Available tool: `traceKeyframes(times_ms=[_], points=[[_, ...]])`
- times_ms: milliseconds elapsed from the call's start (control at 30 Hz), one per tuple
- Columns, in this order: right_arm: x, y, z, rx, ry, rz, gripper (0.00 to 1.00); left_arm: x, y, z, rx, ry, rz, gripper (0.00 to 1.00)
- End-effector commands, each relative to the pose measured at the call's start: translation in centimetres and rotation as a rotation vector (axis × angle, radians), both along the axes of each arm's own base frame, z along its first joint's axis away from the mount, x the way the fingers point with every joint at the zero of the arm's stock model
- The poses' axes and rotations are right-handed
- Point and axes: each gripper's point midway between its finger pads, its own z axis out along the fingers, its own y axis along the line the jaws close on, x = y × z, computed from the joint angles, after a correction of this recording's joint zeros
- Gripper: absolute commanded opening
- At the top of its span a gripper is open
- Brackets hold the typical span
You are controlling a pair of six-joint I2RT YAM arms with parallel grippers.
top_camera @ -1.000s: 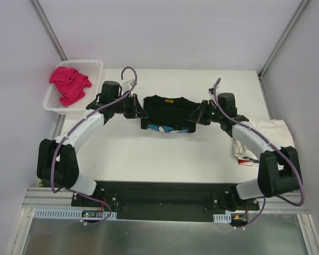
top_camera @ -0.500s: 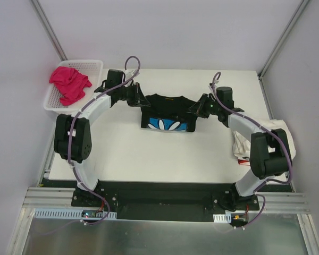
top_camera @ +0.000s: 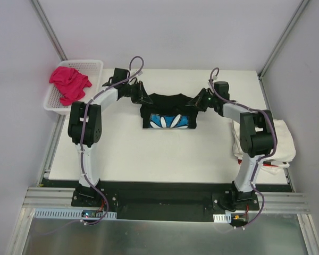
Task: Fold and stack the t-shirts
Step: Fold the long partially folded tshirt into a neat square
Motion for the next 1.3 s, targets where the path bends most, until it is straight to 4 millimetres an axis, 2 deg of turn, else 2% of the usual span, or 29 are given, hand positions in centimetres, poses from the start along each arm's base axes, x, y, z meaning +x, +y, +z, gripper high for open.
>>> traceKeyframes(times_ms=[0,367,500,533,567,633,667,700,800,1000,1200,1267], points=[[2.8,0.0,1.7,0.052,-0.055,-0.008,0.01,1.8,-0.3,1.4,-0.047,-0.029,-0.013,0.00],[5.8,-1.5,1.3,0.083,-0.036,-0.045,0.01,3.7,1.1,-0.7,-0.055,0.007,0.016,0.00],[6.6,-1.9,0.8,0.085,-0.018,-0.067,0.17,4.4,1.4,-1.1,-0.051,0.009,0.029,0.00],[6.8,-2.0,0.8,0.083,-0.016,-0.073,0.20,4.7,1.4,-1.4,-0.048,0.007,0.034,0.05],[7.1,-2.3,0.6,0.083,-0.014,-0.080,0.24,5.0,1.6,-1.6,-0.045,0.015,0.045,0.34],[7.5,-2.3,0.6,0.087,-0.013,-0.081,0.28,5.6,1.8,-2.0,-0.040,0.015,0.056,0.50],[7.8,-2.3,0.6,0.090,-0.014,-0.084,0.29,5.8,1.8,-2.2,-0.038,0.016,0.060,0.65],[7.9,-2.3,0.6,0.091,-0.016,-0.081,0.29,6.0,1.8,-2.2,-0.037,0.014,0.062,0.74],[8.9,-2.7,0.7,0.094,-0.024,-0.100,0.30,7.1,1.9,-1.9,-0.037,-0.014,0.065,0.91],[11.2,-4.4,1.0,0.063,-0.067,-0.172,0.30,8.3,2.7,-0.5,-0.044,-0.061,0.076,0.94],[13.0,-7.6,0.9,-0.009,-0.105,-0.260,0.30,8.7,3.4,3.7,-0.036,-0.160,0.093,0.96],[13.8,-8.5,1.6,-0.026,-0.131,-0.279,0.30,9.0,4.0,5.3,-0.035,-0.198,0.100,0.99]])
